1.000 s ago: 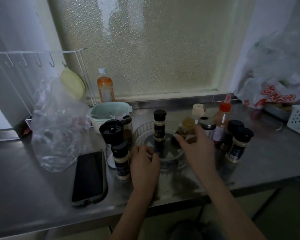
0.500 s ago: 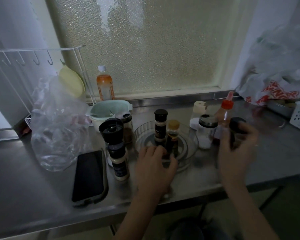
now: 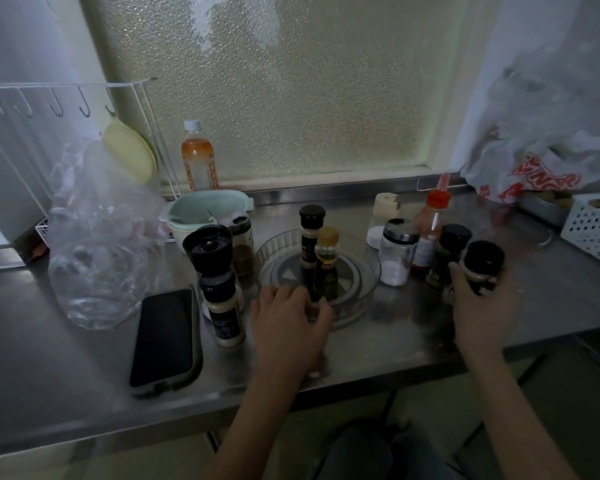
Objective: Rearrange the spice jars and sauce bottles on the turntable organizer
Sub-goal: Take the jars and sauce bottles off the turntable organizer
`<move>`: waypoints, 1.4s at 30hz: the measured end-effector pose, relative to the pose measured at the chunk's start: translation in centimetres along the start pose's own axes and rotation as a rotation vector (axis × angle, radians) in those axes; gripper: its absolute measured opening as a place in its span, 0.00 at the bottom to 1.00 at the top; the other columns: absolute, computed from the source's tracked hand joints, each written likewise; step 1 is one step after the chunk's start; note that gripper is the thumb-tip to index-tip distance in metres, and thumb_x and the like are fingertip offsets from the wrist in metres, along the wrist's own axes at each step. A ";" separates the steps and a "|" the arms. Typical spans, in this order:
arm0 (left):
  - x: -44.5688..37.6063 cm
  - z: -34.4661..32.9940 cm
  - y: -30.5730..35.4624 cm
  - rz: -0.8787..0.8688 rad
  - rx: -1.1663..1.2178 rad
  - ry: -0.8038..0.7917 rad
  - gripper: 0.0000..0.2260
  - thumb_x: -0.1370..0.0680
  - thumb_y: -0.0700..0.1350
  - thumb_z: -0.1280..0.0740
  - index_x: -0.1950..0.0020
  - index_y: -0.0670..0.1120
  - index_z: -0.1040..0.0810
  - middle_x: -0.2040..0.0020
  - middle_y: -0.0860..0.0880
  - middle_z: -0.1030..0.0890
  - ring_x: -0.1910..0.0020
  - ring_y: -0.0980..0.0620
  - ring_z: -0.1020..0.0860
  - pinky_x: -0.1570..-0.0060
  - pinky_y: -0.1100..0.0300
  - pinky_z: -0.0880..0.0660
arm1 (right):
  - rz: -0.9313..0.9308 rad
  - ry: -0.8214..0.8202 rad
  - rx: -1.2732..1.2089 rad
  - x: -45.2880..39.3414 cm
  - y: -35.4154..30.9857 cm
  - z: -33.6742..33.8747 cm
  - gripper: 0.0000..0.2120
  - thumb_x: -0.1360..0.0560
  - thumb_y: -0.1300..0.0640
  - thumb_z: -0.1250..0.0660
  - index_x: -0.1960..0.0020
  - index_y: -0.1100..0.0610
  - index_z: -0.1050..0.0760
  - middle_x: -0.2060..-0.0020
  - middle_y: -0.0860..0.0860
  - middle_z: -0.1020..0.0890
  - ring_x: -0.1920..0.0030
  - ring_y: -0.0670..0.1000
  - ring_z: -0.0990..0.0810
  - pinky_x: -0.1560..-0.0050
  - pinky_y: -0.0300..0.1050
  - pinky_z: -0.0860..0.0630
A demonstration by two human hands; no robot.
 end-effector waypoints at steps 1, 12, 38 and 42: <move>0.0 -0.2 -0.1 0.033 -0.040 -0.013 0.16 0.27 0.56 0.44 0.67 0.46 0.29 0.64 0.46 0.22 0.55 0.44 0.27 0.56 0.52 0.31 | 0.016 0.041 -0.066 0.7 -0.8 0.5 0.20 0.28 0.52 0.30 0.39 0.56 0.29 0.45 0.54 0.22 0.44 0.52 0.23 0.49 0.36 0.28; -0.4 0.1 -1.4 0.240 0.053 0.026 0.06 0.21 0.41 0.40 0.47 0.41 0.29 0.49 0.41 0.23 0.48 0.42 0.25 0.50 0.48 0.27 | 0.111 -0.435 -0.122 7.7 -7.3 -8.5 0.19 0.32 0.55 0.26 0.43 0.50 0.27 0.48 0.44 0.21 0.48 0.37 0.23 0.47 0.33 0.26; 0.2 -0.6 1.3 -0.250 -0.004 0.014 0.08 0.30 0.54 0.33 0.61 0.51 0.25 0.64 0.53 0.21 0.60 0.49 0.25 0.55 0.57 0.38 | 0.501 -0.641 0.373 10.0 -5.4 -6.4 0.08 0.22 0.55 0.40 0.46 0.53 0.23 0.51 0.50 0.19 0.48 0.50 0.25 0.47 0.45 0.29; 0.1 -0.8 1.1 -0.244 0.009 -0.001 0.09 0.31 0.53 0.27 0.60 0.51 0.25 0.62 0.52 0.20 0.58 0.47 0.24 0.55 0.55 0.35 | 0.407 -0.396 0.215 5.3 -7.5 -4.7 0.11 0.23 0.52 0.40 0.42 0.51 0.27 0.53 0.46 0.24 0.52 0.47 0.26 0.55 0.36 0.32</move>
Point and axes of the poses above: each hand's wrist, its own x-axis away from the middle knuckle, its own z-axis out of the back of the hand, y = z × x, the point moved 6 cm from there along -x, towards the middle knuckle
